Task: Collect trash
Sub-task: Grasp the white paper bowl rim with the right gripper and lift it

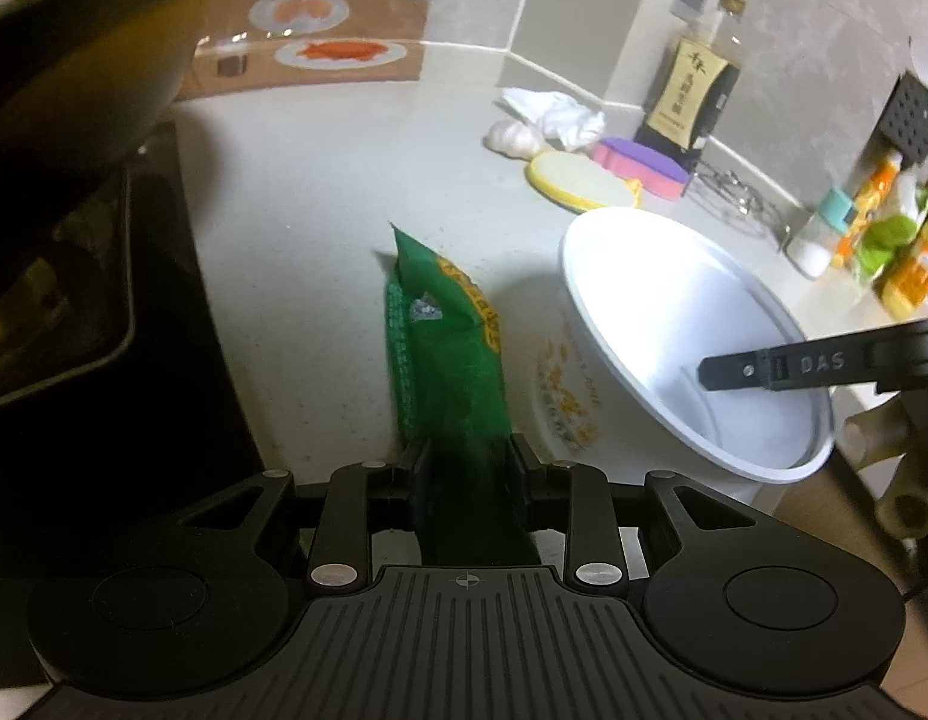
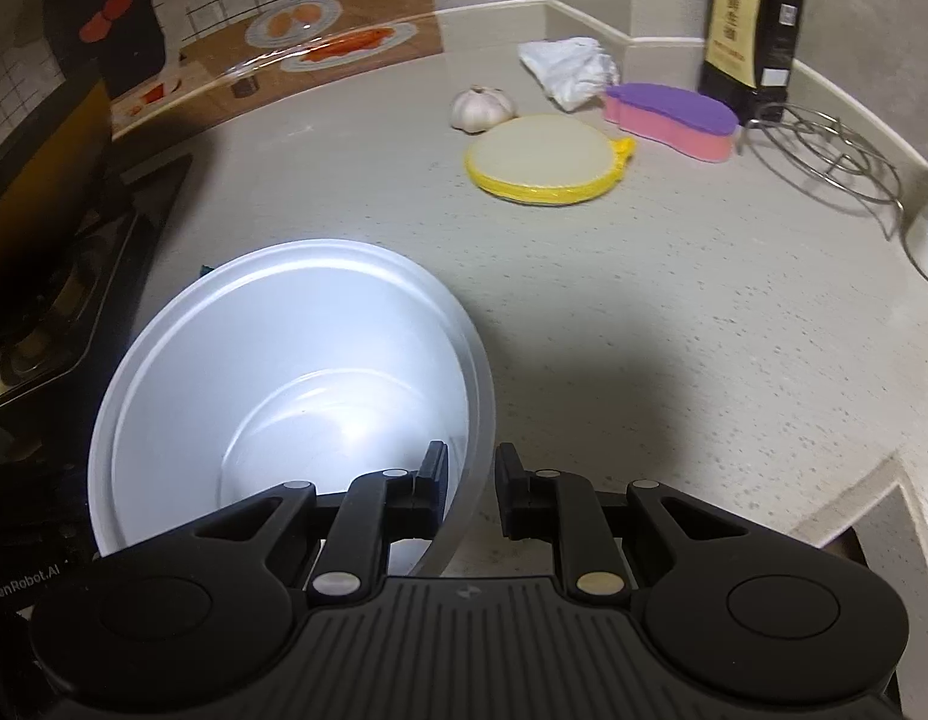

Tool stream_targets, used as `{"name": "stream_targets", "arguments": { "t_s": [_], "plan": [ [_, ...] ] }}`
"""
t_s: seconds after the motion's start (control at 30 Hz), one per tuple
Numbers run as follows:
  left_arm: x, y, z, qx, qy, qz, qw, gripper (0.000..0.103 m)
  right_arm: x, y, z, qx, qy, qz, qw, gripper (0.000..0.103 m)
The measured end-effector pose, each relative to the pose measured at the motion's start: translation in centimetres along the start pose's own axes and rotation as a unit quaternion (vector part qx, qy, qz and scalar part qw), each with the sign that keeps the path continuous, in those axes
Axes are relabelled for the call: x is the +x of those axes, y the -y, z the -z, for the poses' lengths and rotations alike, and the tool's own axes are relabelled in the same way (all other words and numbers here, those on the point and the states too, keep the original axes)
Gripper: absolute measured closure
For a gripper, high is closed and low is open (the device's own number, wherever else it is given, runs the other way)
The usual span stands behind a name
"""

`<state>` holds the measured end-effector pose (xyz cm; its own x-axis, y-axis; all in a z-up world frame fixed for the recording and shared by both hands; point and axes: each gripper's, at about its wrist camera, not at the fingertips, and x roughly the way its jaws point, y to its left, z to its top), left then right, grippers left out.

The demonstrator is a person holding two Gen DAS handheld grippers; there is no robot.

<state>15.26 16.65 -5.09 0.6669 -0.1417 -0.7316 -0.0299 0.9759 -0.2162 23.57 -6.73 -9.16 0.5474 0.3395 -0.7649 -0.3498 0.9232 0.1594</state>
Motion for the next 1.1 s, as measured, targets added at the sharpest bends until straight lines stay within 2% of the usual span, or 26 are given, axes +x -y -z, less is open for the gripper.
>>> {"name": "stream_targets", "arguments": {
  "t_s": [0.13,0.3,0.43,0.77,0.9,1.1],
  "plan": [
    [0.0,-0.5,0.2,-0.004,-0.006,-0.005,1.0,0.07,-0.1,0.2,0.3,0.007,0.002,-0.003,1.0,0.085],
    [0.1,-1.6,0.4,-0.034,-0.007,0.011,0.9993,0.069,-0.1,-0.2,0.2,0.006,0.007,-0.013,1.0,0.085],
    [0.3,-1.7,0.3,-0.039,-0.013,0.017,0.999,0.069,-0.6,-0.8,0.4,-0.002,0.016,-0.022,1.0,0.081],
    [0.6,-1.1,-0.1,-0.028,-0.024,0.008,0.9993,0.068,0.0,0.0,1.3,0.011,0.008,-0.024,1.0,0.08],
    [0.4,-0.6,-1.1,-0.009,-0.018,0.009,0.9998,0.069,-0.2,0.1,1.3,0.013,0.012,-0.023,1.0,0.079],
    [2.1,-0.1,-2.0,0.026,-0.038,-0.003,0.9989,0.068,-1.0,0.5,1.4,0.023,0.035,-0.02,0.999,0.067]
  ]
}}
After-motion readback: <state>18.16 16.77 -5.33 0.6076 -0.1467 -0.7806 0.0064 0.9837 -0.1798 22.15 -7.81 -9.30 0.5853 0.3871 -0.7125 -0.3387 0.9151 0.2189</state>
